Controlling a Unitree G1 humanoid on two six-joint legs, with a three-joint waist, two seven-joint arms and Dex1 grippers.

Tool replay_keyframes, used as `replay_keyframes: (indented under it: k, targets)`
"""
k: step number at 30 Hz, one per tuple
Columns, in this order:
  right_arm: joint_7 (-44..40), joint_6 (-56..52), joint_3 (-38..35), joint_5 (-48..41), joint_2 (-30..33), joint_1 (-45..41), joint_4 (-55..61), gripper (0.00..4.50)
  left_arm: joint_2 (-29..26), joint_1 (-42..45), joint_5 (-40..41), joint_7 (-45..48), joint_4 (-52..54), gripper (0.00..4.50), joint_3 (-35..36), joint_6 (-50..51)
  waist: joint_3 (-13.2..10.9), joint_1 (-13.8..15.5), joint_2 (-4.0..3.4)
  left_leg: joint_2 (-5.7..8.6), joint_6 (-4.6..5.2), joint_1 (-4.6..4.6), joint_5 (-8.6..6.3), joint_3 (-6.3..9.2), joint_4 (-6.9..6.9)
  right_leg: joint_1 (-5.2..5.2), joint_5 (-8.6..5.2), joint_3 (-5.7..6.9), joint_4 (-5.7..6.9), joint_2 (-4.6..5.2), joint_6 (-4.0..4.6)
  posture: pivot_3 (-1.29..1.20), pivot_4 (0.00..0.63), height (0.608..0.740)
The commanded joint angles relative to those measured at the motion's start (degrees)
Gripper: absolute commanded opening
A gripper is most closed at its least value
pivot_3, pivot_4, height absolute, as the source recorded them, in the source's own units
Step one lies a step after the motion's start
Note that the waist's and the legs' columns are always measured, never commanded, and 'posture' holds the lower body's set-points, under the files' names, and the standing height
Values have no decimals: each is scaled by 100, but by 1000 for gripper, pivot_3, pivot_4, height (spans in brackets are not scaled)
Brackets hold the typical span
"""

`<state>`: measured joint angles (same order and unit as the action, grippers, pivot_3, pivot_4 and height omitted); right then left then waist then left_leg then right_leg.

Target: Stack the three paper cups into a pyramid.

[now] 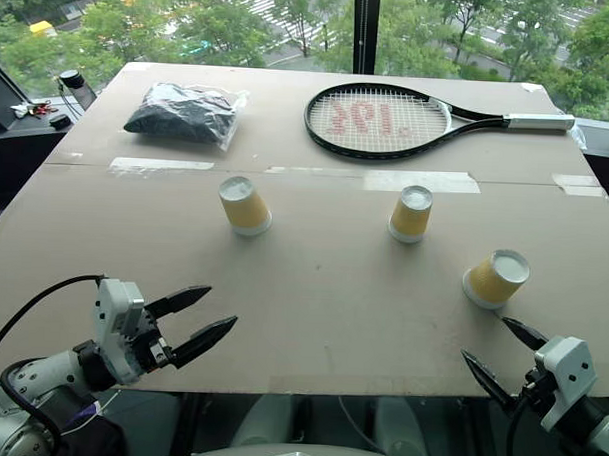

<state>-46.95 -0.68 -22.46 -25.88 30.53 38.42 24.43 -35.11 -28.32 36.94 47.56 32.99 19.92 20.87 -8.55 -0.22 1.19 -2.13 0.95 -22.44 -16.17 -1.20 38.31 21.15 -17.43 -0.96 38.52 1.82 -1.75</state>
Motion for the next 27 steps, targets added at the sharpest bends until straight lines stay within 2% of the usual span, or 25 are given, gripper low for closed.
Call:
replay_keyframes:
  k: [1, 4, 6, 8, 11, 15, 21, 27]
  targets:
    - [303, -115, 161, 29, -133, -48, 571, 4406, 19, 158, 104, 92, -126, 4379, 56, -86, 0, 0, 0, 0, 0, 0, 0, 0, 0, 0, 0, 0, 0, 0, 0, 0, 150, 740]
    - [906, -408, 541, 346, -396, -66, 1247, 4406, 85, 495, 179, 296, -510, 4379, 17, -237, 9, 4, -16, -1, 0, 2, 0, 4, 0, 1, 0, 3, 7, -3, 1, 0, 150, 740]
    - [1069, -548, 647, 542, -408, -39, 1482, 4406, 144, 628, 100, 361, -654, 4379, -1, -361, 11, 3, -17, -2, -1, 4, 0, 5, 0, 3, -1, 2, 17, -6, 1, 0, 150, 740]
    - [996, -837, 817, 337, -299, 1, 1822, 4406, 228, 810, 8, 346, -833, 4379, 5, -517, 12, 3, -14, 2, -1, 2, 0, -1, 3, 2, 0, -1, 14, -2, 0, 0, 150, 740]
    - [752, -994, 1012, 48, -84, -47, 2234, 4406, 342, 1133, -183, 14, -1125, 4379, 59, -603, 14, 4, -10, 3, 0, 0, 0, -2, 3, 1, 1, -1, 7, 0, -2, 0, 150, 740]
    - [454, -1193, 1208, -469, 251, -455, 2588, 4406, 329, 1866, -487, -1019, -1508, 4379, 234, -193, 17, 8, 0, 1, 0, 3, 0, 7, 3, 0, 1, 4, 11, -3, -2, 0, 150, 740]
    - [436, -1247, 1406, -538, 357, -935, 2463, 4406, 91, 3189, -696, -1356, -1970, 4379, -233, 413, 26, 69, 21, 5, 0, 2, 1, 9, 10, 1, 2, 6, 25, -14, -4, 0, 150, 740]
    - [514, -1109, 1416, -386, 270, -939, 2400, 4406, 12, 4420, -1055, -1249, -2684, 4379, -861, 570, 24, 102, 23, 6, -1, -2, 2, 8, 10, 4, 2, 7, 24, -26, -4, 0, 150, 740]
